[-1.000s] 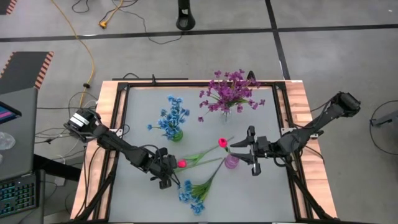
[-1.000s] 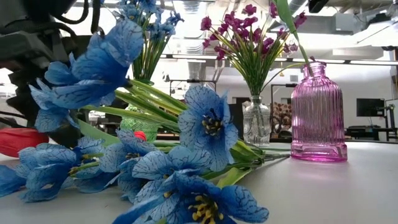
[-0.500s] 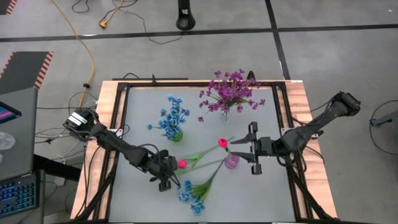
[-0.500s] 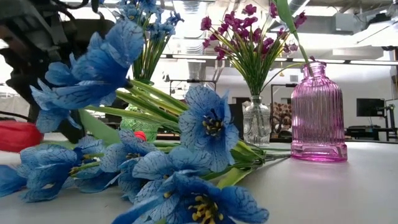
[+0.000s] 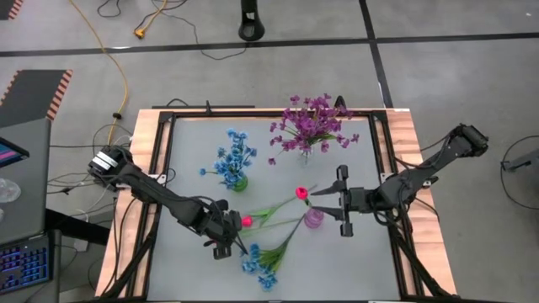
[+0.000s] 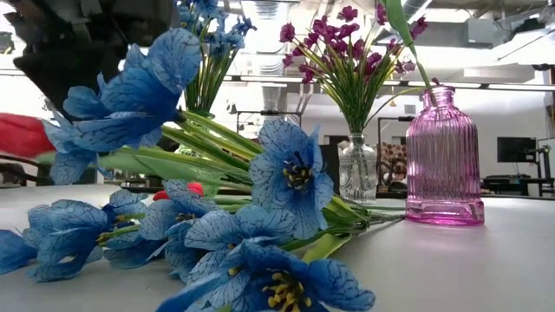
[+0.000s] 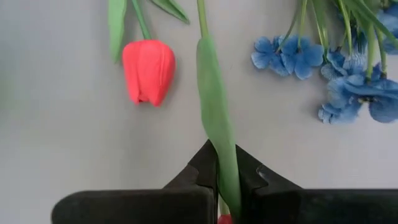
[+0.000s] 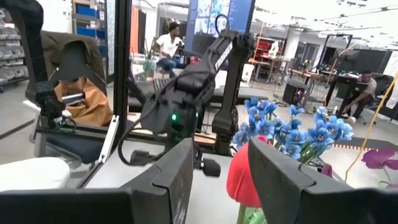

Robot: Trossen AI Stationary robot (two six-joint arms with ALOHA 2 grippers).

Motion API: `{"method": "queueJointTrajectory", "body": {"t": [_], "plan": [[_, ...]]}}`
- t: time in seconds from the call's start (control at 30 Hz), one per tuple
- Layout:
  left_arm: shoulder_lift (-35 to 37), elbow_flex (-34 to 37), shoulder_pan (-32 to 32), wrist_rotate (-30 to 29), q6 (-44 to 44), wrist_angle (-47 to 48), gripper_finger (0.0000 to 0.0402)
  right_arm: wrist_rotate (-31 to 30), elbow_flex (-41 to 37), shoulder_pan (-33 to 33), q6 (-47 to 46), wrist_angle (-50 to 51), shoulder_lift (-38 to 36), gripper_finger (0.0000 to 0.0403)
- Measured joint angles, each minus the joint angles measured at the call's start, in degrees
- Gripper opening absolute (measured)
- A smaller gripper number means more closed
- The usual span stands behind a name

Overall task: Sort flowers into vase by color
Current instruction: Put the left pink tulip into the purple flower vase

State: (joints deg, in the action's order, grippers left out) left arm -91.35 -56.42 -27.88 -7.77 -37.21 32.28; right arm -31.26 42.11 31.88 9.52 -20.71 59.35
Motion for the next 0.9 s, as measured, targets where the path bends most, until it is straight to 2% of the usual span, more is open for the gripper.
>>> {"method": "queueJointTrajectory", "body": {"t": [0.37,0.73,0.9], "plan": [[0.01,-12.79,0.00,-1.00,4.46,17.02,0.0000,-0.01,0.00,0.00,0.00,1.66,0.00,0.0180],[0.07,-21.47,3.07,-1.03,7.65,24.17,0.0000,0.21,0.00,-0.01,-0.05,1.69,0.00,0.0180],[0.09,-23.17,4.66,-0.37,8.48,24.54,0.0000,2.98,0.00,0.18,-1.89,1.67,0.00,0.0180]]}}
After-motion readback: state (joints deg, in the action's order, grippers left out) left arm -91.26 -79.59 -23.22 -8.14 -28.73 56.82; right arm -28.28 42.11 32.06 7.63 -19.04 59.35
